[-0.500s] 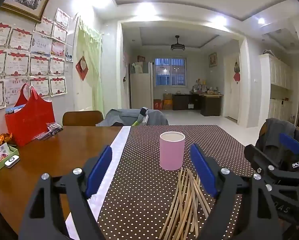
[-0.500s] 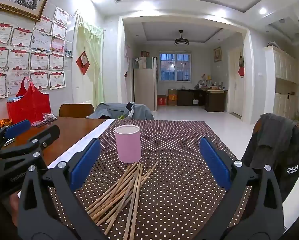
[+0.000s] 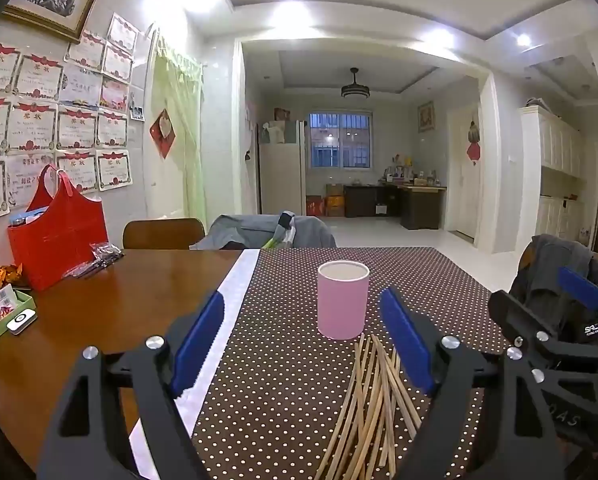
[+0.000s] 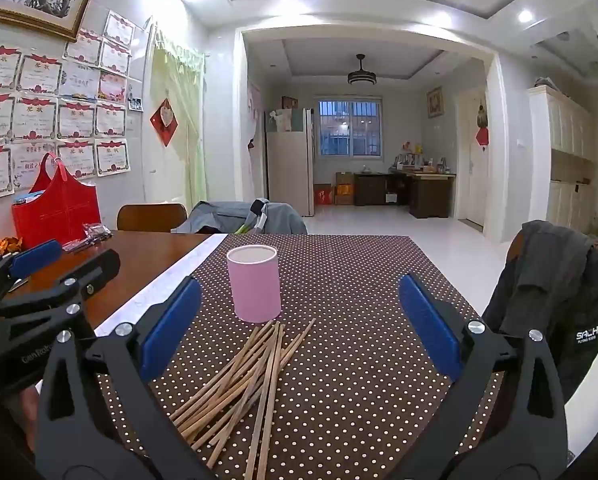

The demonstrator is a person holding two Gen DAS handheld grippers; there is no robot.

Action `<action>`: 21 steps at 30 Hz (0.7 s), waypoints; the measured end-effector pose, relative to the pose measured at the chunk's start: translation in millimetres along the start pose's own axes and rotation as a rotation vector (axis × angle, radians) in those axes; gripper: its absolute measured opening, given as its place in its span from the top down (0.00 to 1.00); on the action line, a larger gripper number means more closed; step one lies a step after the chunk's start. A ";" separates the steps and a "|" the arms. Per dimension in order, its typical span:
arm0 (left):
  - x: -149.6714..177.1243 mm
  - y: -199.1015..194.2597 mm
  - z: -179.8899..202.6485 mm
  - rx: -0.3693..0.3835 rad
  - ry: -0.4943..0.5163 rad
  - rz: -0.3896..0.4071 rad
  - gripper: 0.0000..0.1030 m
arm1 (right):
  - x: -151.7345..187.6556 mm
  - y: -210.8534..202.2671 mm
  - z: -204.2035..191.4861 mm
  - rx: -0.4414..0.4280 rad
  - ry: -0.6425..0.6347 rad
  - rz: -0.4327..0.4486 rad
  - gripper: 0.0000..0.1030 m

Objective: Organize utensils

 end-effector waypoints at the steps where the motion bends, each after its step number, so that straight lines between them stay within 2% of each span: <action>1: -0.5 -0.1 0.0 0.001 0.000 -0.001 0.23 | 1.5 1.0 0.4 0.000 0.001 0.000 0.06; 21: 6.8 8.3 9.1 0.003 -0.004 -0.011 0.23 | 7.1 6.2 1.1 0.001 0.009 -0.020 0.06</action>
Point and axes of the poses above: each gripper's, at about its wrist camera, not at the fingertips, and y roughly the way its jaws point, z to its right, x to its underside, the point moved 9 cm from there along y, roughly the way its jaws point, and after that the axes turned 6 degrees about z, right-handed, at the moved point
